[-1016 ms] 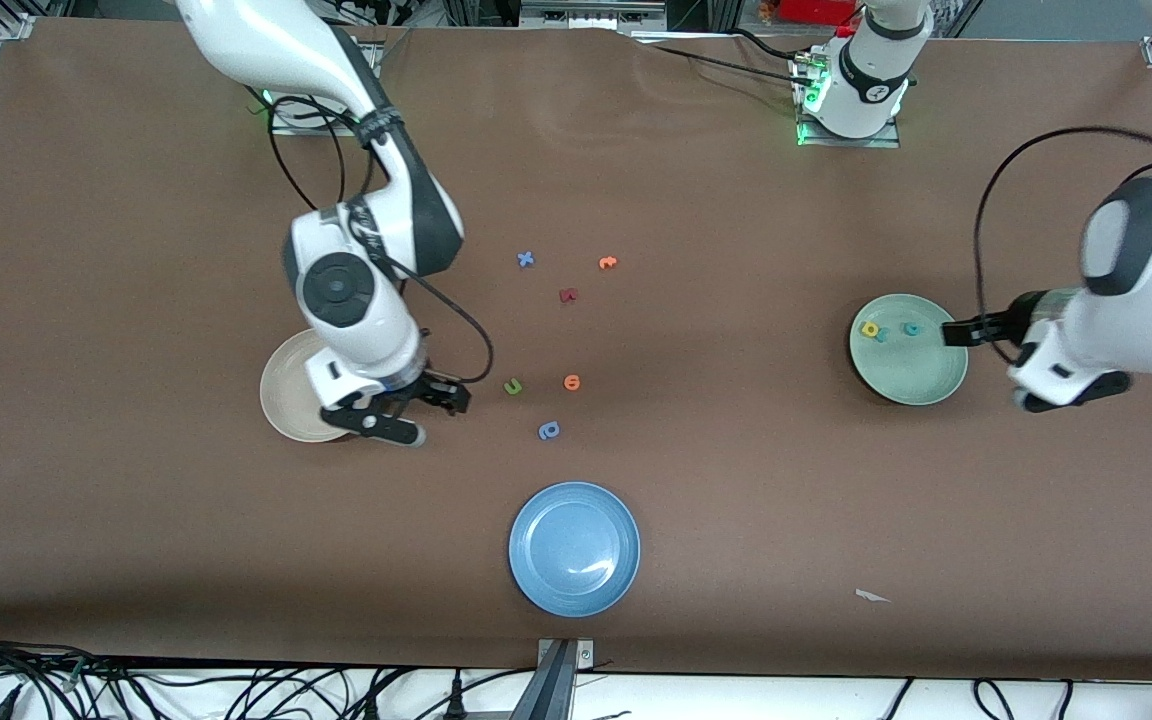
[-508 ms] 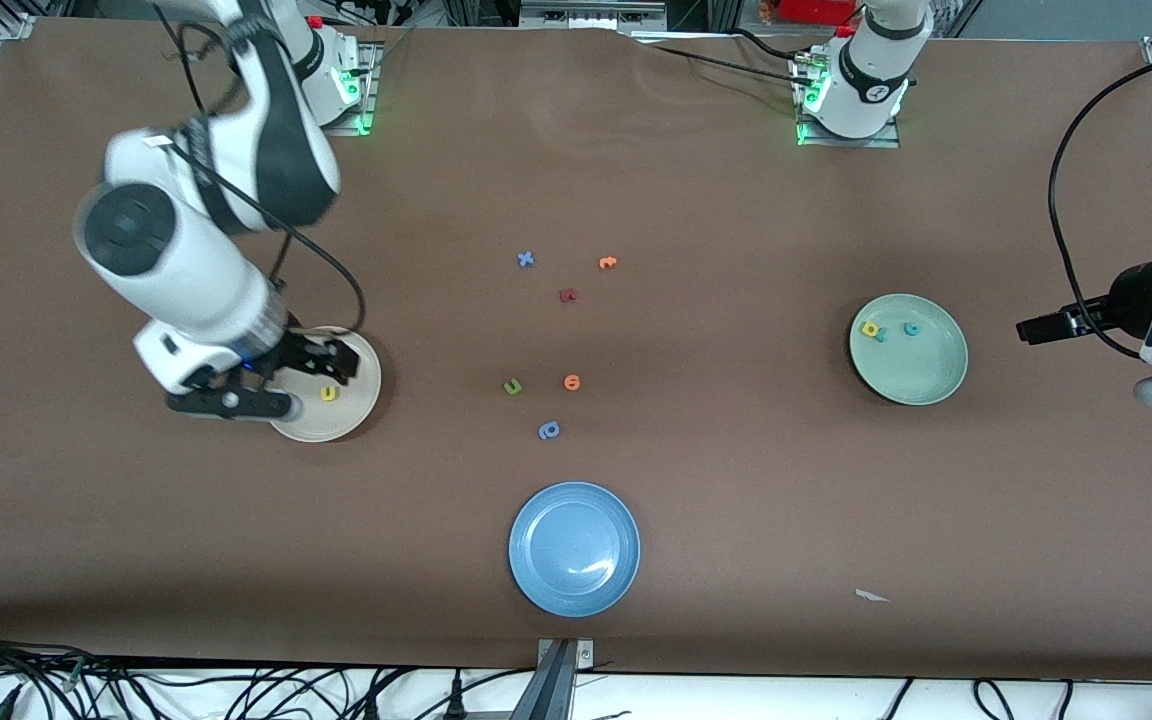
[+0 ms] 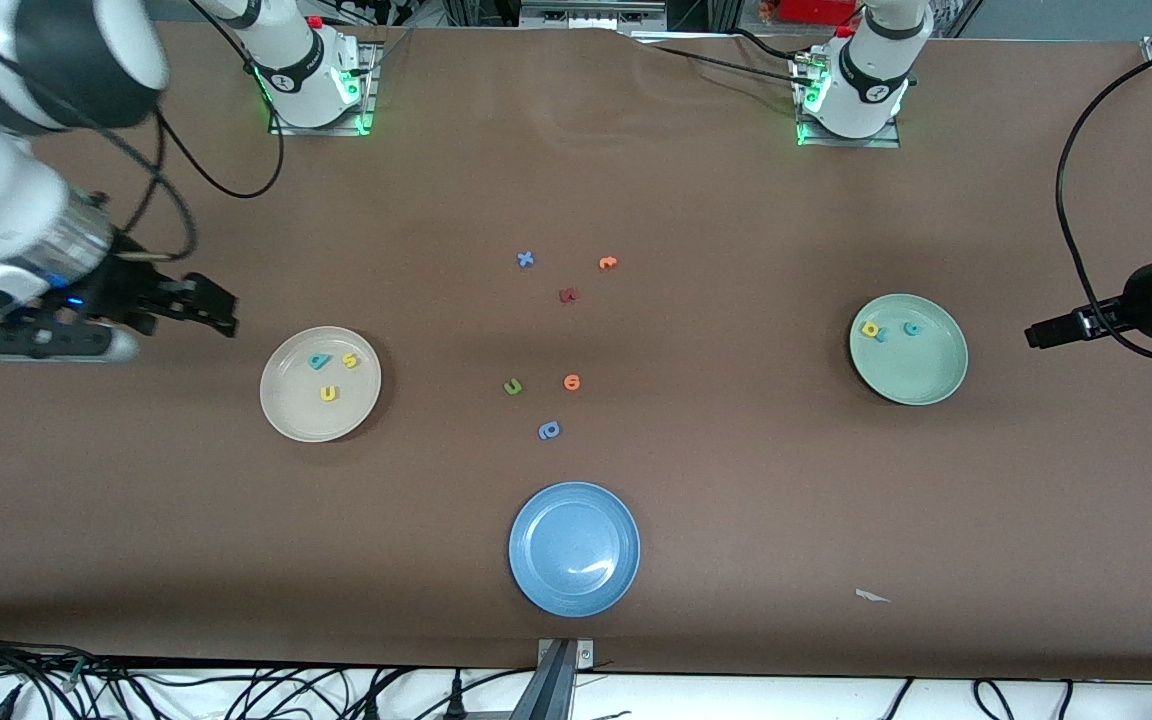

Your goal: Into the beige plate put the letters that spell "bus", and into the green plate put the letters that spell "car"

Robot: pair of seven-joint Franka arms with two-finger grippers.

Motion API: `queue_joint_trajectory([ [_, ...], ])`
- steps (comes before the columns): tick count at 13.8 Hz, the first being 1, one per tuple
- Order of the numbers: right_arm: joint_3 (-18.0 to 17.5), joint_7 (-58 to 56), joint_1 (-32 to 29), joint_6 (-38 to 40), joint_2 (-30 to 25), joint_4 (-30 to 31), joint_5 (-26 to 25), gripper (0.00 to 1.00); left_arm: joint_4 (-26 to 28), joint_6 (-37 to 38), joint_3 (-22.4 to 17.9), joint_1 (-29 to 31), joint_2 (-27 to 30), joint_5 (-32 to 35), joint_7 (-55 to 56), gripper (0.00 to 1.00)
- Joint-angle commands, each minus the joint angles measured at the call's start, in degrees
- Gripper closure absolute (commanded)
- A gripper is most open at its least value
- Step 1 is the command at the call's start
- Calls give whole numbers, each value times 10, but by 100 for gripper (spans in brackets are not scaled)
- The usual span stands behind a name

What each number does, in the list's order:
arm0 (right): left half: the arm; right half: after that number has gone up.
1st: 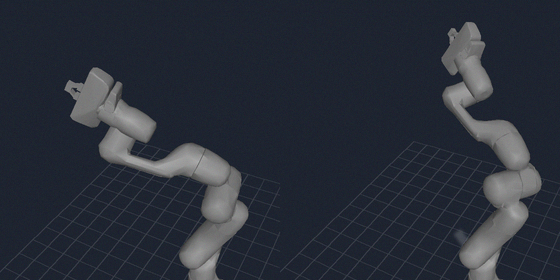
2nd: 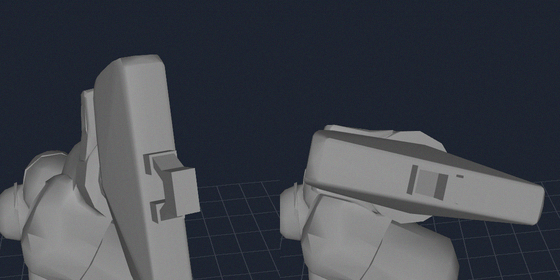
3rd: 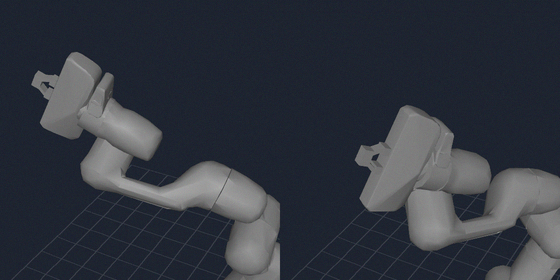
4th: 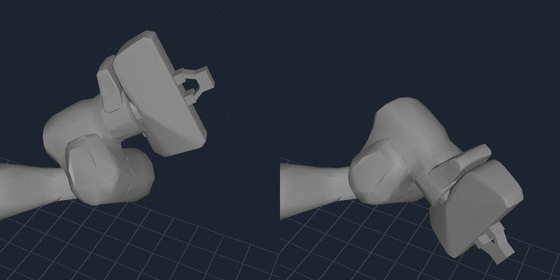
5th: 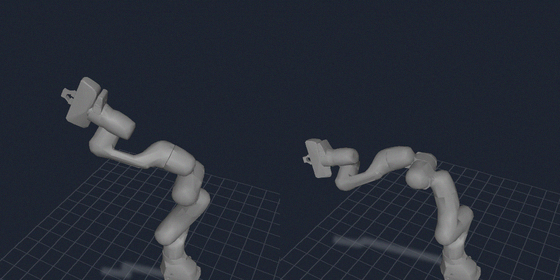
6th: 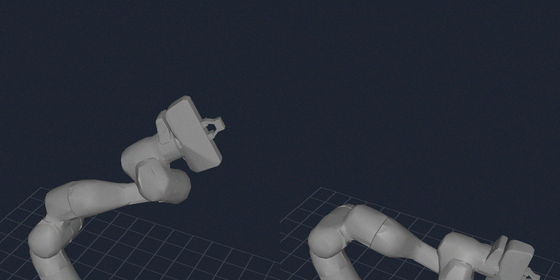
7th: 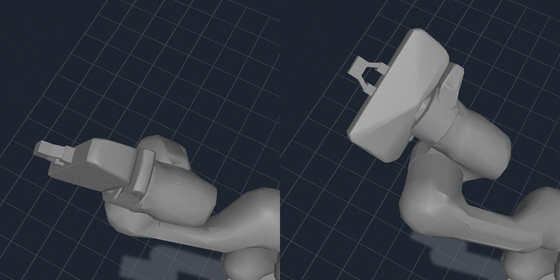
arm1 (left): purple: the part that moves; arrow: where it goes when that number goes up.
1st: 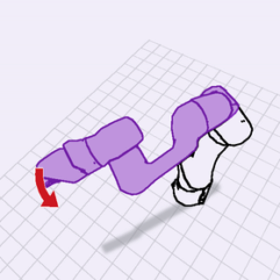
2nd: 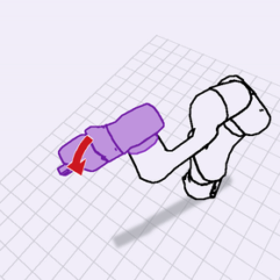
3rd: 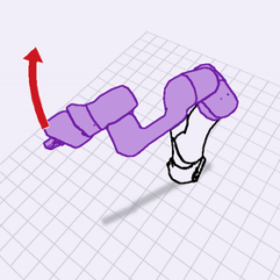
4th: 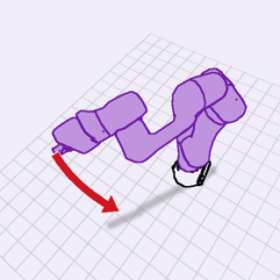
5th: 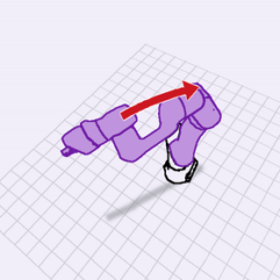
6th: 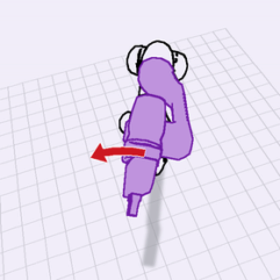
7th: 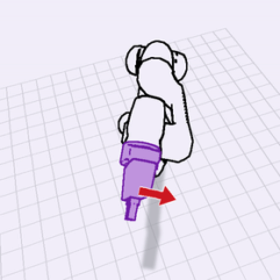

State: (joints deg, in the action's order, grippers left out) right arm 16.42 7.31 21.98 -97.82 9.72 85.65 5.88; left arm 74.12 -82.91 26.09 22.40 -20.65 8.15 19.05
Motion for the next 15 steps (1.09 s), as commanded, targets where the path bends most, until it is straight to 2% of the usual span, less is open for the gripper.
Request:
queue_joint_trajectory([
  [1, -148, -50, -147, 42, -89, 75, -38, 0, -26, 15, -88, -84, -9, -11, -5, 0],
  [3, -187, -58, -191, 20, -144, 143, -83, 0, -26, 15, -142, -125, -8, -36, -6, 0],
  [4, -197, -59, -208, -18, -161, 169, -83, 0, -27, 15, -167, -141, -6, -53, -7, 0],
  [6, -203, -61, -221, -40, -141, 155, -81, 0, -25, 15, -236, -195, 9, -69, -42, 0],
  [7, -204, -65, -222, -27, -122, 124, -74, 0, -24, 15, -275, -221, 11, -84, -57, 0],
  [8, -204, -65, -221, 10, -116, 100, -67, 0, -22, 15, -298, -235, 11, -106, -61, 0],
  [9, -200, -65, -221, 43, -110, 87, -54, 0, -17, 14, -308, -242, 11, -118, -63, 1],
  [11, -184, -63, -215, 53, -108, 85, -24, 0, -11, 10, -309, -251, 12, -119, -63, 1],
  [15, -187, -53, -207, 47, -106, 82, -62, 0, -7, 7, -342, -278, 12, -121, -96, 1],
])
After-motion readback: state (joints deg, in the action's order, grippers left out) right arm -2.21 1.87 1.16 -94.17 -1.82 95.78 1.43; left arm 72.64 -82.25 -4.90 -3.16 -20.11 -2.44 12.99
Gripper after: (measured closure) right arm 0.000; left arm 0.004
